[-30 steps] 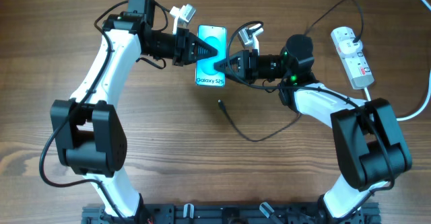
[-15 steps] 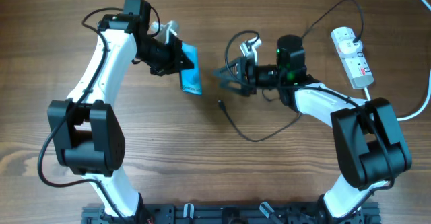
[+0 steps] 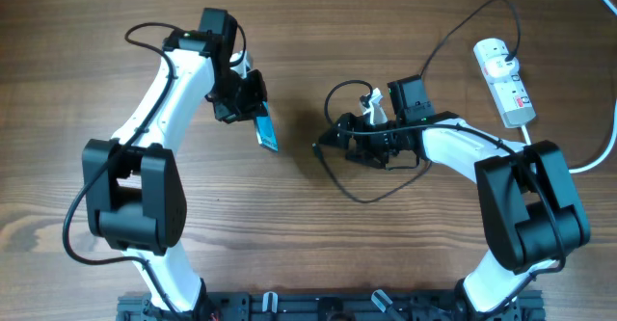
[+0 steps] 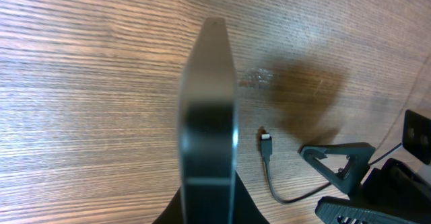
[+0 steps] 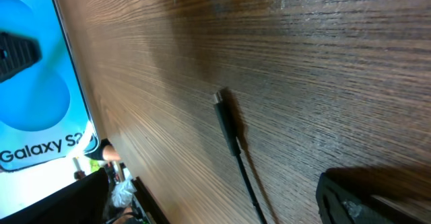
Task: Plug charger to phone and switch on socket
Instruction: 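Release the phone from the right gripper and pull it back, then move the right gripper over the black cable's USB-C plug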
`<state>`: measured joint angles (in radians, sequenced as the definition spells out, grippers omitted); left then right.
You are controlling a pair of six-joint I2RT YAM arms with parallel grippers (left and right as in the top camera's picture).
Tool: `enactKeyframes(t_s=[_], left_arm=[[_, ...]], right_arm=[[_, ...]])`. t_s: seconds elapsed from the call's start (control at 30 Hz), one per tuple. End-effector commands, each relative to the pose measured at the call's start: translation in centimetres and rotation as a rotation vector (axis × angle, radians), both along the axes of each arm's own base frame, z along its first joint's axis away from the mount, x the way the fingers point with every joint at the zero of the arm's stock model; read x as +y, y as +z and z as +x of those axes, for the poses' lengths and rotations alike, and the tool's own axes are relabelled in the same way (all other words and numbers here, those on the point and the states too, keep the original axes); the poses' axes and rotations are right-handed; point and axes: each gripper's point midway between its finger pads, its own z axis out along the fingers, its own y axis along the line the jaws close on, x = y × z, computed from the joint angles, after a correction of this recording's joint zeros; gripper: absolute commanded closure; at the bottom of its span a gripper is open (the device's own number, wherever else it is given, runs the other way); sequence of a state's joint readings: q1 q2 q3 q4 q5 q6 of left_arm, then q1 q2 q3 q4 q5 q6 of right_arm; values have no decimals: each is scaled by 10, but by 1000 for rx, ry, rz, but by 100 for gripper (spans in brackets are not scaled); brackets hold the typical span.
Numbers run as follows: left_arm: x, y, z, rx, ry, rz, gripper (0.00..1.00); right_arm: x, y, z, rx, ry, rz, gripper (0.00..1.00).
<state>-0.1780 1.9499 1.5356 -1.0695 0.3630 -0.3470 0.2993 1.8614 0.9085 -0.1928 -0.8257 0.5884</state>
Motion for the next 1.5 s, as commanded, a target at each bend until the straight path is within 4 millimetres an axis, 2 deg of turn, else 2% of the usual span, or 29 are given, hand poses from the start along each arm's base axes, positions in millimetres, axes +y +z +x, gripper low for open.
enactKeyframes(t_s=[0.0,0.33,0.47,0.5,0.53,0.6,0.67,0.73,0.8,0.9,1.0,1.1,1.17,1.27,1.37,1.47], left_arm=[[-3,6,-2,-28,-1,8,96],[-3,3,0,-37,11,22,96],[-1,2,-4,-20,12,35,96],[0,1,-3,-22,13,43,96],[2,1,-3,-24,14,50,96],[3,1,-2,-26,16,59,96],[3,1,-3,-23,20,59,96],[3,1,-2,-18,37,58,96],[3,1,-1,-23,44,56,96],[2,1,1,-29,45,54,96],[7,0,3,-33,65,79,96],[25,-4,7,-35,161,181,96],[28,-5,8,-36,183,198,96],[28,-4,10,-45,184,198,96],[37,-5,13,-63,197,251,96],[48,-6,13,-61,238,305,96]], right_arm=[[-16,-21,4,3,-52,-119,0],[-15,-20,6,2,-61,-115,0],[-21,-26,10,-11,-85,-161,0],[-21,-25,10,-10,-84,-159,3],[-20,-25,10,-10,-81,-155,16],[-16,-20,8,-2,-67,-119,50],[-7,-5,8,18,-38,-67,80],[-7,11,10,13,3,-85,95],[-11,28,14,3,42,-141,95],[-32,54,20,-21,101,-360,95],[-47,69,16,-60,178,-544,96],[-44,66,9,-124,281,-636,96],[-41,63,5,-150,321,-679,96],[-39,60,14,-225,332,-771,96],[-31,60,26,-334,350,-844,96],[-17,63,35,-402,347,-826,96]])
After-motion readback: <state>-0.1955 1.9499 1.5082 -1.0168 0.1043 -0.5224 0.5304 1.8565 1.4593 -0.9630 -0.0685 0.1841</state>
